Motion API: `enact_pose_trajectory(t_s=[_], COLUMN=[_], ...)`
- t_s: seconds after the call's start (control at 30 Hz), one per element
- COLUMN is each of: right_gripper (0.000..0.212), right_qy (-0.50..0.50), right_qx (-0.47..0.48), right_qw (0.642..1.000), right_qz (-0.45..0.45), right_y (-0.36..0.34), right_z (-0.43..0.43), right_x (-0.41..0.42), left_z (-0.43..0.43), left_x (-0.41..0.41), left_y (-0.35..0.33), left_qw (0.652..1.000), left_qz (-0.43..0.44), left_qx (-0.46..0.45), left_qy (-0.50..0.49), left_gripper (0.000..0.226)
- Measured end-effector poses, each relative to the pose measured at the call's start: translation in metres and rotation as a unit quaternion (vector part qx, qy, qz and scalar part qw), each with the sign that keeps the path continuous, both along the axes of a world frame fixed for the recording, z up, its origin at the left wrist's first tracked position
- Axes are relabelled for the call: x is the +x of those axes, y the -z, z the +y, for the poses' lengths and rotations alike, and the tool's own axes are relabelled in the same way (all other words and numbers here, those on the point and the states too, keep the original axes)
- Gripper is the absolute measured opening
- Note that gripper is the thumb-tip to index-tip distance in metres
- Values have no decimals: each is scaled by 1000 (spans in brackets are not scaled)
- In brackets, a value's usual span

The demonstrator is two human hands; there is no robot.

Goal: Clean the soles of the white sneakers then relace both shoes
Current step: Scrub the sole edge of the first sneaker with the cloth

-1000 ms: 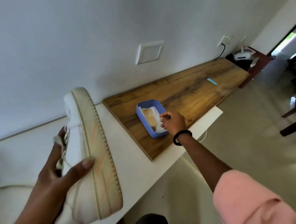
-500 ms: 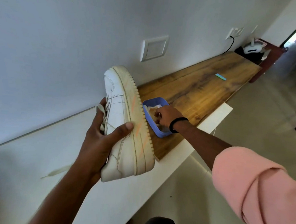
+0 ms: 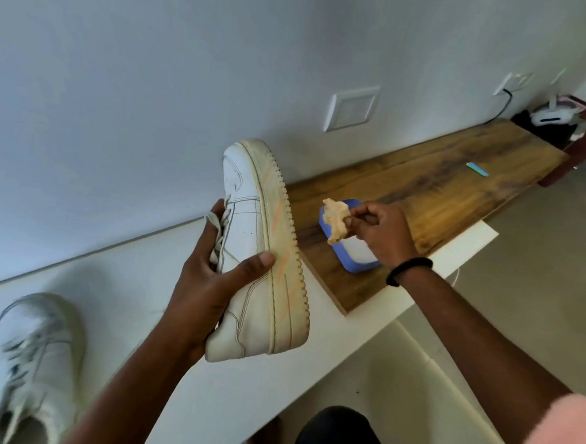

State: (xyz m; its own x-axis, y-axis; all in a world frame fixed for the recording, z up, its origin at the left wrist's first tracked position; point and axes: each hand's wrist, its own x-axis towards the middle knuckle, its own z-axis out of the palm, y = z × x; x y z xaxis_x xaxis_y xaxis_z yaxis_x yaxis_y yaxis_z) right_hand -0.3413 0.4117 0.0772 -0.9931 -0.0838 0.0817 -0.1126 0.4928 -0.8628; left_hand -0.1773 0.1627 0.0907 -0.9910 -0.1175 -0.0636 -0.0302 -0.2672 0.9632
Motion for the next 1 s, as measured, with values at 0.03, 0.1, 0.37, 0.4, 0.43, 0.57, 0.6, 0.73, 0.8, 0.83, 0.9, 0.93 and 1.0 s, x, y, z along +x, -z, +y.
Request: enact_pose_trajectory(t_s=[0.03,0.1,0.37,0.4,0.43,0.57,0.6,0.73,0.8,0.83,0.9,0.93,1.0], right_gripper=[14,24,60,60,58,27,25,24,24,25,26,24,19], right_qy=[-14,-45,-166,-186,-201,-232,-239,-273,-262,-248,-233,-235,-263], right_qx=[-43,-126,-304,-314,-325,-319,-313,-283,-292,-299,-303,-298,-260], right_qw=[999,991,933,925,916,913,916,919,917,917,915,915,919], right_qz=[0,-11,-100,-112,-121,-99,-80,-40,-69,-93,-128,-136,-133], right_y=[-9,-22,-39,-38,-39,-32,-31,-33,-40,-45,-54,-59,-69], right_z=[-9,-30,-138,-147,-154,-165,-165,-165,-165,-165,-163,-161,-155], right_x=[17,53,184,198,212,256,262,272,273,275,282,286,298], left_z=[-5,-19,-82,-87,-90,-91,-90,-90,-92,-93,-93,-94,-94], left_x=[8,31,152,165,175,209,214,213,208,205,202,202,201], left_y=[-2,-8,-17,-16,-13,3,6,11,8,7,5,3,2], left_qw=[1000,1000,990,988,986,979,977,975,973,972,973,973,968], left_qz=[4,4,-51,-55,-57,-75,-81,-85,-79,-77,-75,-79,-90], left_qx=[0,3,-20,-16,-14,-5,2,24,28,31,46,50,65], left_qy=[0,-10,-130,-142,-153,-191,-200,-206,-217,-220,-212,-213,-227], left_gripper=[81,81,84,85,86,84,80,65,64,62,58,55,50])
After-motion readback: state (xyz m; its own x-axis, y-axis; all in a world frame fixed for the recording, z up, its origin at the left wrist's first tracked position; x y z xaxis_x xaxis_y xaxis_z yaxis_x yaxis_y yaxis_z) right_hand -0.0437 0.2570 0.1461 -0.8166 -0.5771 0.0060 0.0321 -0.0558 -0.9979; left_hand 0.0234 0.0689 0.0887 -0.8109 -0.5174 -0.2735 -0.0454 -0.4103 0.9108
